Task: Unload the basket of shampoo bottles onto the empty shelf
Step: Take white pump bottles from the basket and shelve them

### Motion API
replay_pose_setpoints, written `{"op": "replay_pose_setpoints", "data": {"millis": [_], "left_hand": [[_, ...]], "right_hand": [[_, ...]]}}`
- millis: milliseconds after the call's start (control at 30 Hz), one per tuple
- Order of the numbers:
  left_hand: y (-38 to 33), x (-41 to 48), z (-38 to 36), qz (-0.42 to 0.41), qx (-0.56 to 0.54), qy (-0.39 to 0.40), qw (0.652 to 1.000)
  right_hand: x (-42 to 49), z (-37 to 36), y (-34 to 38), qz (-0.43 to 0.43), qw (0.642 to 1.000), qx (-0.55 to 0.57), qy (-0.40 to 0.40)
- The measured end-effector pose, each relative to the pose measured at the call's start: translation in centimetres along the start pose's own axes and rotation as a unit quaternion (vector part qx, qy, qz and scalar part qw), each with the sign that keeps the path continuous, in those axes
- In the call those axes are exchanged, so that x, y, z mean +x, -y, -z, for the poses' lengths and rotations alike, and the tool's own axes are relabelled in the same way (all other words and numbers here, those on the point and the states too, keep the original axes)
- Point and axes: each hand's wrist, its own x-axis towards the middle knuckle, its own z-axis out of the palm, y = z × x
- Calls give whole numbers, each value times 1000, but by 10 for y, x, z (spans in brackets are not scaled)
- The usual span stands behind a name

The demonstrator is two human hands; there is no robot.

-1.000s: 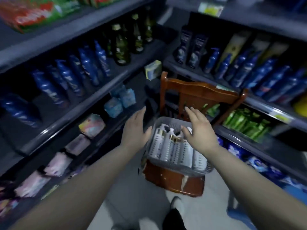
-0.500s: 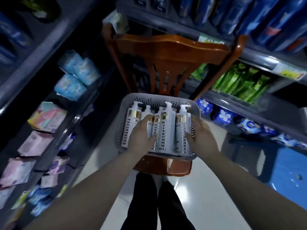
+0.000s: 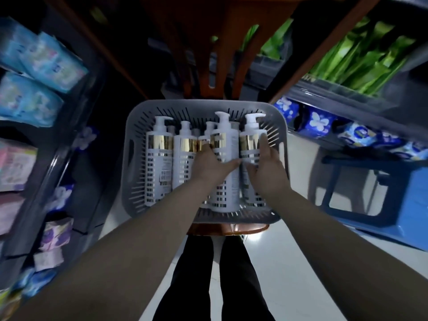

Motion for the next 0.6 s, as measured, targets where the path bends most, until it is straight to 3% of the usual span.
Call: {"op": "replay_pose_setpoints", "data": {"millis": [100, 333, 600], "left_hand": [[-7, 7, -1, 39, -15, 12, 999], [21, 0, 33, 37, -184, 45, 981], [19, -35, 97, -17, -267, 73, 961]], "right_hand": [[6, -2, 2, -17, 1000, 17, -3], [12, -4, 3, -43, 998, 35, 14], [-22, 31, 19, 38, 971, 237, -17]]}}
